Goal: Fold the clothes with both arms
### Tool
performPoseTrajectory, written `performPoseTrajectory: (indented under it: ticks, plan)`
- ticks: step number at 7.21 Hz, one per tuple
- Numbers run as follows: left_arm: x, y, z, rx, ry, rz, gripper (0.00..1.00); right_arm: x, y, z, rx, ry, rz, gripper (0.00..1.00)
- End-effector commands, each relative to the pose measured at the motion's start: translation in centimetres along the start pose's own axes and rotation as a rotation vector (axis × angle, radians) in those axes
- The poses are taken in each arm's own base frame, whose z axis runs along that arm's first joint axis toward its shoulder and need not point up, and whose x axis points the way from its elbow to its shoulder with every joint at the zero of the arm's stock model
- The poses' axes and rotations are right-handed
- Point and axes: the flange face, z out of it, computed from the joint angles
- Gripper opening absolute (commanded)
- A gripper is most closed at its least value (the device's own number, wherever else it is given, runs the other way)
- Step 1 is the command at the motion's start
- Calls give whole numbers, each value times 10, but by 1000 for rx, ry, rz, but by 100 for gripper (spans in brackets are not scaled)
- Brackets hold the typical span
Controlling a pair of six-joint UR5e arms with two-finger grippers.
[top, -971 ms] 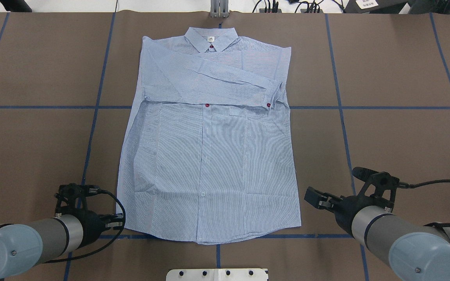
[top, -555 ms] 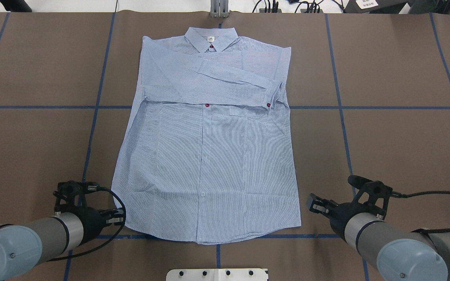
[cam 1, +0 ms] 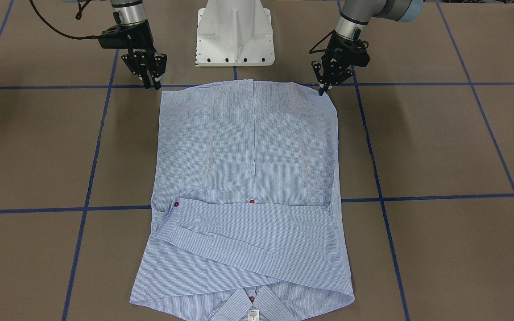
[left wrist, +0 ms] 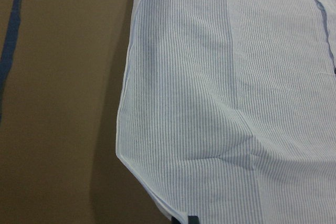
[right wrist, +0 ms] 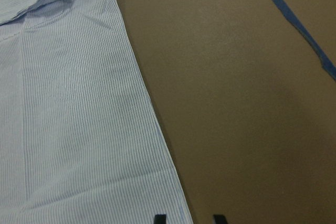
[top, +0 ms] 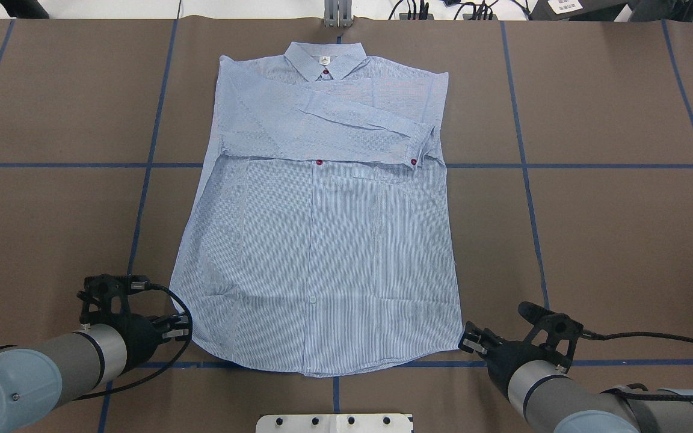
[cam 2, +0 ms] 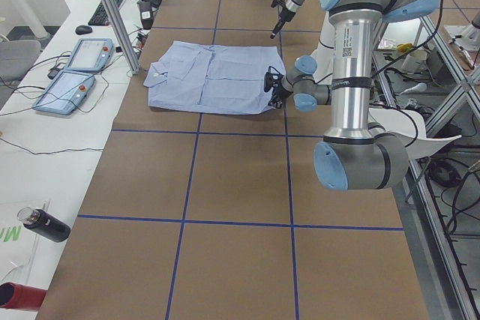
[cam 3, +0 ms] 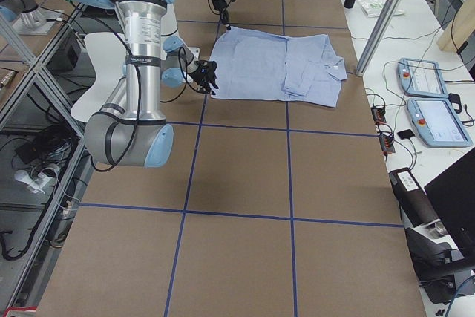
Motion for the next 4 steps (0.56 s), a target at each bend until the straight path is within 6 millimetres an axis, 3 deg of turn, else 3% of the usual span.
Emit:
performPoseTrajectory:
  ticks: [1, 4]
  plan:
    - [-1, -1, 0, 12, -3, 0, 0, -9, 18, 13, 16, -9, -7, 41]
    - [0, -1, 0, 12, -2, 0, 0, -1, 34, 21, 5, 8, -12, 42]
